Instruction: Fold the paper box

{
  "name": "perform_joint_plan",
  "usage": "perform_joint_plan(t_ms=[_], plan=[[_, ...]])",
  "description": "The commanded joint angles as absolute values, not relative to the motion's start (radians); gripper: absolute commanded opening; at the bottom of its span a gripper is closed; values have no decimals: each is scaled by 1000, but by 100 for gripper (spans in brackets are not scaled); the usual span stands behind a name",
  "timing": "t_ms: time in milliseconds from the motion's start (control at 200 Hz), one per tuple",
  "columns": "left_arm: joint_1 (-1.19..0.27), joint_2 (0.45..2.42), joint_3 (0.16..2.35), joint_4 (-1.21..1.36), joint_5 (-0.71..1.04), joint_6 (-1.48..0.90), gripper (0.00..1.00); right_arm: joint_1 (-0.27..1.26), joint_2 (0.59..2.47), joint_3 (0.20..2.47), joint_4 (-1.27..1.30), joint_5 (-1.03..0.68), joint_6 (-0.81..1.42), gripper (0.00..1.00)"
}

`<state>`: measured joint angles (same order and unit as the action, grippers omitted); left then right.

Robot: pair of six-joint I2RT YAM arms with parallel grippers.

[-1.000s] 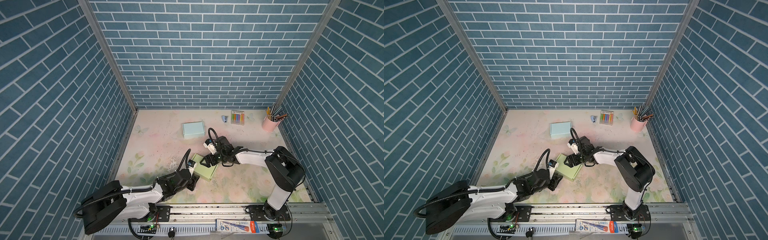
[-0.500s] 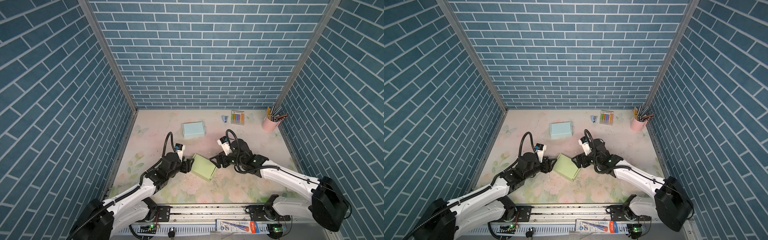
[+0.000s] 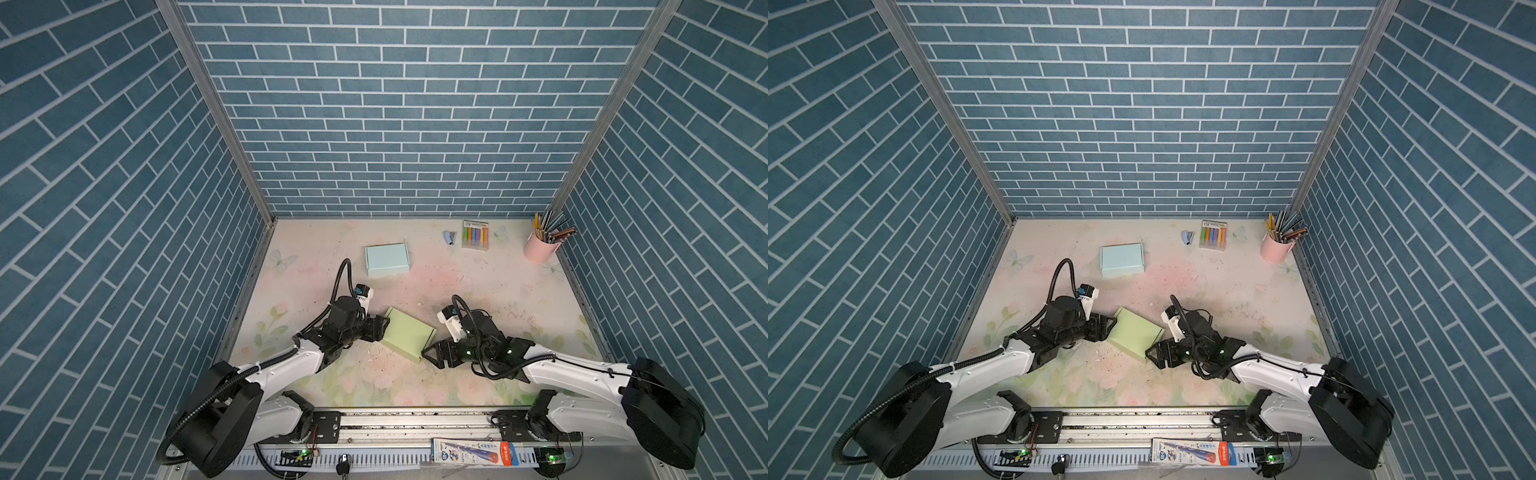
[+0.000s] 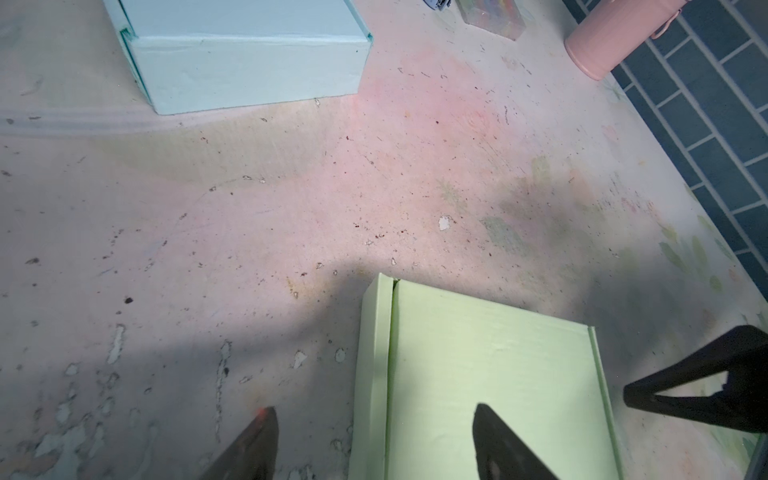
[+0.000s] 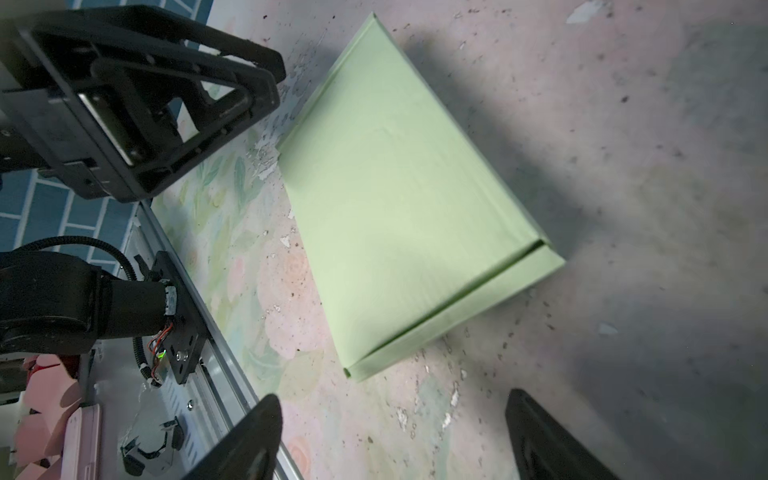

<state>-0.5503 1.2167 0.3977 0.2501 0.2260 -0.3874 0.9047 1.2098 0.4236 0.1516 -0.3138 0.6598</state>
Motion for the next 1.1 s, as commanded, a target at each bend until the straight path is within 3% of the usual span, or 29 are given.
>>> perform_joint_plan(t_ms=[0,565,830,1095], plan=[[-542,1232,379,306,262,-397,73,908,1283,423,286,-344,707,82],[-550,1215,292,381,286,-442,55,851,1428,530,291,-321,594,62],[-551,1244,296,420,280,-451,45,816,1540,682,243,-336,509,59],[-524,1327,372,428,259,-420,43,769,1689,838,207,-395,432,58]])
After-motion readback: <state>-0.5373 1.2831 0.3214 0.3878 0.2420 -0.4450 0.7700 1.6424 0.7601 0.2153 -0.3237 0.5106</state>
